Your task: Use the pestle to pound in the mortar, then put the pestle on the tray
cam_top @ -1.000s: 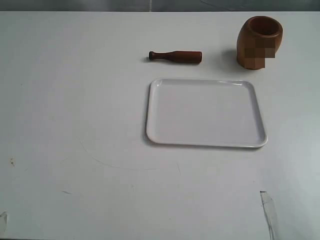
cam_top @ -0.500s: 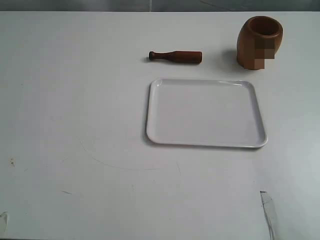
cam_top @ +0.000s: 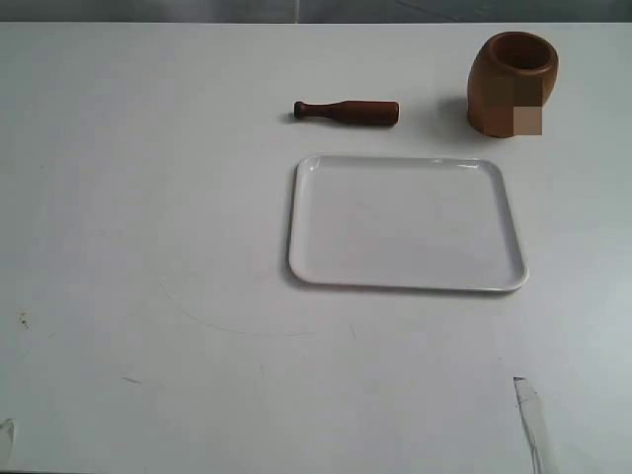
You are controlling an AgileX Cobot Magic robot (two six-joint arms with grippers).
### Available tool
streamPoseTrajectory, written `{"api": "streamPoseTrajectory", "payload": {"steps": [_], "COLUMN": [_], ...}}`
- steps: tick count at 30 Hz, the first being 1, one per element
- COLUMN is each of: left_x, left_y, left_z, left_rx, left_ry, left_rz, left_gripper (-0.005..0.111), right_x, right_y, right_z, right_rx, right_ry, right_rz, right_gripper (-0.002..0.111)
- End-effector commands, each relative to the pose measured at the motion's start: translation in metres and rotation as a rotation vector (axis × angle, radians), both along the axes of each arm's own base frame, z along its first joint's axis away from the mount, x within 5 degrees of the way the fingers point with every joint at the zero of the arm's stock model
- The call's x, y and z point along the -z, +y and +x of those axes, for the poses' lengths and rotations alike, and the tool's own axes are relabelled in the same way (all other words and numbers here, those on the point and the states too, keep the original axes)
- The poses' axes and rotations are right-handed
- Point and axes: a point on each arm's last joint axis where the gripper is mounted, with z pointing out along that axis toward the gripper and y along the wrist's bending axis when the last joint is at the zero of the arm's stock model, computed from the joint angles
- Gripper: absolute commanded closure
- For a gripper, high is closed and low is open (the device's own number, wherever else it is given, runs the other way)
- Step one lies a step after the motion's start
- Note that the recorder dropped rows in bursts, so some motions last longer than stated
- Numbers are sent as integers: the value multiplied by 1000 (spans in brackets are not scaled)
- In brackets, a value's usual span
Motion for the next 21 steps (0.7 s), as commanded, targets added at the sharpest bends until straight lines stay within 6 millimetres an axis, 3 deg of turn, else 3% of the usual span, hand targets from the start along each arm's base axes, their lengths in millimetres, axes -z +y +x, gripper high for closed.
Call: {"api": "streamPoseTrajectory", "payload": {"steps": [1,5,9,13,21], "left_x": [0,0,0,0,0], "left_y": [-1,-1,-1,-1,-1], "left_z": [0,0,0,0,0], "left_rx": [6,6,6,6,6], "left_ry": [-4,-4,-4,-4,-4], "left_rz": [-15,-15,-15,-15,-15], "left_gripper": [107,107,107,107,107], "right_x": [-21,-29,-21,-6,36], "right_y": [11,16,20,26,54], "right_z": [37,80,128,168,231], "right_rx": [-16,16,43,-31,-260], "right_ry": [81,183,314,443,638], "right_rz": [-147,-272,-384,-374,-421], "right_gripper": [108,108,108,108,108]}}
